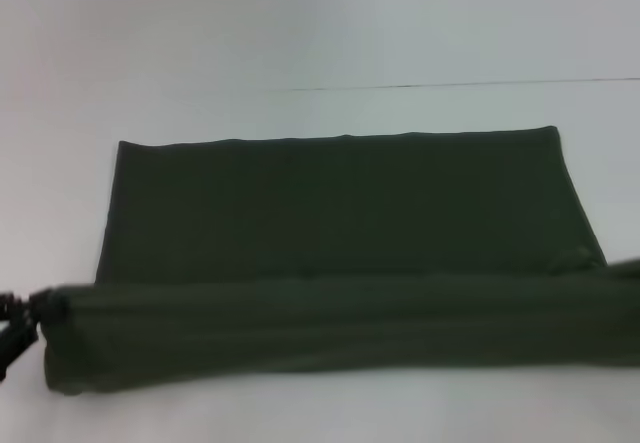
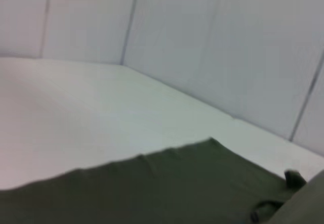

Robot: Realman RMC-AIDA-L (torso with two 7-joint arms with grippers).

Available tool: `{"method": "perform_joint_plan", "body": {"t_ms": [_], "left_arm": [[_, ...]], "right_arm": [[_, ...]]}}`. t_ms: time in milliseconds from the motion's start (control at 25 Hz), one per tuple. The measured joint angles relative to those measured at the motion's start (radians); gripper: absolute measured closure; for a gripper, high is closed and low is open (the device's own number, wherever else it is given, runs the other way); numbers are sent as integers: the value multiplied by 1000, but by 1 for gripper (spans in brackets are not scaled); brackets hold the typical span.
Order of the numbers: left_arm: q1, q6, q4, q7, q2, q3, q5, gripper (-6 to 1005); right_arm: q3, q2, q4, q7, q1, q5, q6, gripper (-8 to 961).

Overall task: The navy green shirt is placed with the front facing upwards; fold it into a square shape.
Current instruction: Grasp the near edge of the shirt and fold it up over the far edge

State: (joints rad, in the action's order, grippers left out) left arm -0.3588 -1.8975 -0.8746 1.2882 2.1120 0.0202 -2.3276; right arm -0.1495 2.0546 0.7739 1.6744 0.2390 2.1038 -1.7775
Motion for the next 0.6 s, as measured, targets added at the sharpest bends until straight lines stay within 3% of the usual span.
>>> {"method": "perform_joint_plan", "body": {"t_ms": [240, 280, 320, 440, 600], "left_arm": [[-51, 61, 8, 62, 7, 2, 67, 958], [-61, 76, 8, 73, 8, 4, 75, 958], [-71, 91, 8, 81, 9, 6, 80, 958], [-105, 140, 12, 100, 12, 7, 83, 958], [-146, 228, 41, 118, 13, 10, 83, 958]], "right_arm": [[5, -51, 3, 134, 93, -6, 6, 896], [0, -70, 3, 189, 125, -5, 29, 896], [0, -70, 3, 189, 125, -5, 29, 896], [-38, -98, -3, 278, 181, -1, 105, 896], [-90, -103, -6, 327, 207, -1, 170, 895]]}}
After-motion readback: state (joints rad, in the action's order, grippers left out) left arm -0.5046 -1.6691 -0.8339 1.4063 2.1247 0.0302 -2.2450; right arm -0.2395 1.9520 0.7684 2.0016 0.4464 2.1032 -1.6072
